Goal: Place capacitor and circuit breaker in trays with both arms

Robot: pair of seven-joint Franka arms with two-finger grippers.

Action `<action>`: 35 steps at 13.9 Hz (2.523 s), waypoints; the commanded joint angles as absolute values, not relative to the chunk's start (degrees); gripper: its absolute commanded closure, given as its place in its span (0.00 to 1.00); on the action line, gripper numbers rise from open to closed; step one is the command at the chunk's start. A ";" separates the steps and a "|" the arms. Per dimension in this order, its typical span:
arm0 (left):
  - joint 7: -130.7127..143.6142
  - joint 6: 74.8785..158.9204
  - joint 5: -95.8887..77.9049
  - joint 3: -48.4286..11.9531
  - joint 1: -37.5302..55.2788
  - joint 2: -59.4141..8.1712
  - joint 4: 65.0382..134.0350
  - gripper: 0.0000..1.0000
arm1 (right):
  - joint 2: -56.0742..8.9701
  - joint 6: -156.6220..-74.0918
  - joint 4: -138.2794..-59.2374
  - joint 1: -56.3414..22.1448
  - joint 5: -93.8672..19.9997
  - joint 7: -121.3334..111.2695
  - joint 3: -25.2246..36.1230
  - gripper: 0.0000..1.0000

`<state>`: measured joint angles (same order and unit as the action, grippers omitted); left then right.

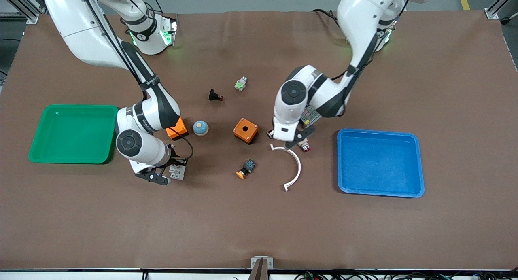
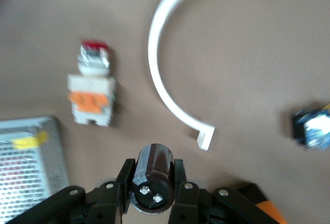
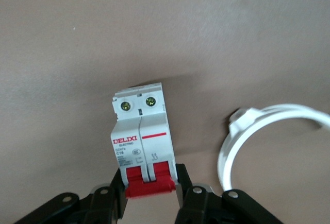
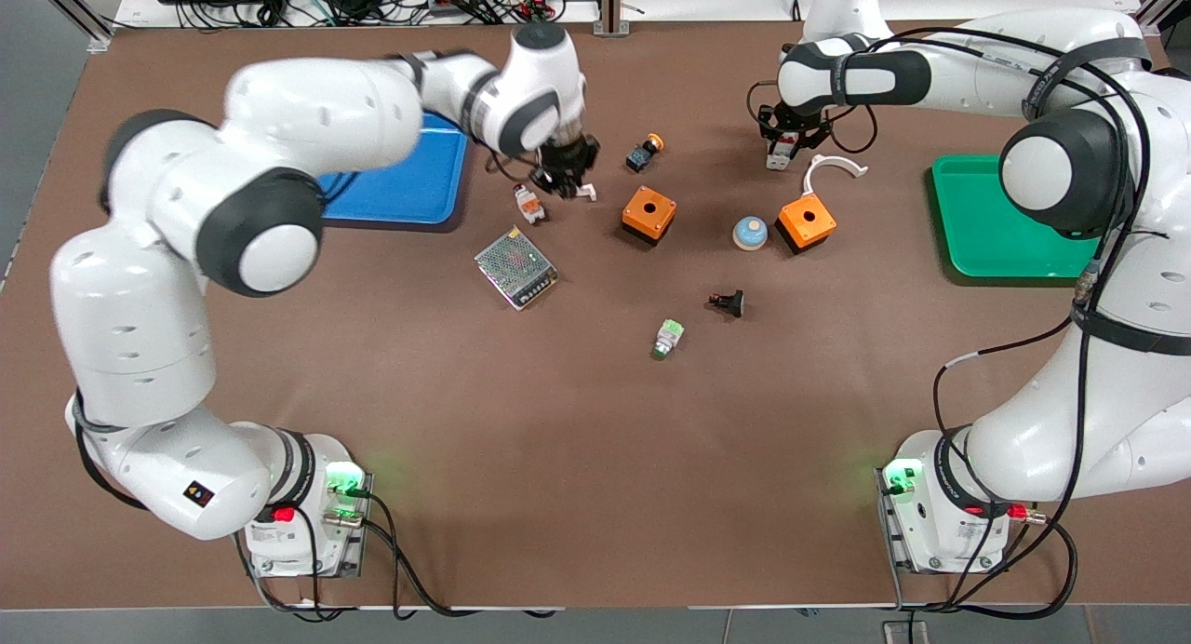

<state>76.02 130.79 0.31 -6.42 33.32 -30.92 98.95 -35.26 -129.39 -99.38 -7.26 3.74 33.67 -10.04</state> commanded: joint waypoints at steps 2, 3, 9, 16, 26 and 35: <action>70.26 122.80 1.14 -6.68 25.60 -21.55 103.18 1.00 | -25.95 -120.17 -100.02 -2.48 4.92 25.16 -10.02 0.99; 66.31 121.57 1.23 -6.68 23.05 -20.75 103.53 1.00 | -23.23 -117.10 -100.63 -1.16 4.92 21.92 -10.02 0.99; 42.75 120.41 1.58 -6.68 6.79 -21.44 105.99 1.00 | -9.76 -119.25 -117.83 11.05 5.10 2.15 -10.02 0.99; 35.95 128.49 3.69 -6.68 1.94 -27.76 108.81 1.00 | -13.17 -133.24 -127.18 28.91 5.10 -22.83 -10.11 0.98; 31.47 132.28 5.54 -6.77 -0.70 -28.85 106.96 0.00 | -17.40 -117.63 -109.54 28.57 5.01 -27.15 -10.72 0.00; 14.70 100.58 4.66 -6.77 -1.40 -13.64 84.04 0.00 | -9.93 -97.05 -94.77 19.18 2.81 -7.41 -15.12 0.00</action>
